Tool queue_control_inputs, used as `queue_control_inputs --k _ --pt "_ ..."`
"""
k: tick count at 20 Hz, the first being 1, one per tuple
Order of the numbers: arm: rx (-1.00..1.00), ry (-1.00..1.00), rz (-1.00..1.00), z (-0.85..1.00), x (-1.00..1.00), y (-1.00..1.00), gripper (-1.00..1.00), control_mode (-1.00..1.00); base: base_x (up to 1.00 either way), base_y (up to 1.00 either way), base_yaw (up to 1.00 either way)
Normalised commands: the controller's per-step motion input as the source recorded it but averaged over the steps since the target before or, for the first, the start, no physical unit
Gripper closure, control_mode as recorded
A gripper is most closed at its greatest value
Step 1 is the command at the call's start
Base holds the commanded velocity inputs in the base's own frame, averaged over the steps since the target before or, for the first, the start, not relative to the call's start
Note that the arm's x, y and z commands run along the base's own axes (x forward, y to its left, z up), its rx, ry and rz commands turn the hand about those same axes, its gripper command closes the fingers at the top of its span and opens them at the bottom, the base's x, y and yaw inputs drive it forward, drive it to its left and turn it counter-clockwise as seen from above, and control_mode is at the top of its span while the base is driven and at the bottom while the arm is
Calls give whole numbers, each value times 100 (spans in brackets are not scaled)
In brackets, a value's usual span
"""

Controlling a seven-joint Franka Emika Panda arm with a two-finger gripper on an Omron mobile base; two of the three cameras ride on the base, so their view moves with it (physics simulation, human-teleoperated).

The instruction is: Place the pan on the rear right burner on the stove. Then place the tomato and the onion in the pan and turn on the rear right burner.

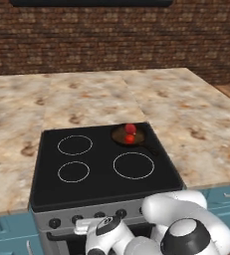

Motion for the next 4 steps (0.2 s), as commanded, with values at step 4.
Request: queue_control_inputs --k 4 --pt "-100 -11 51 0 -7 0 100 -100 0 0 0"
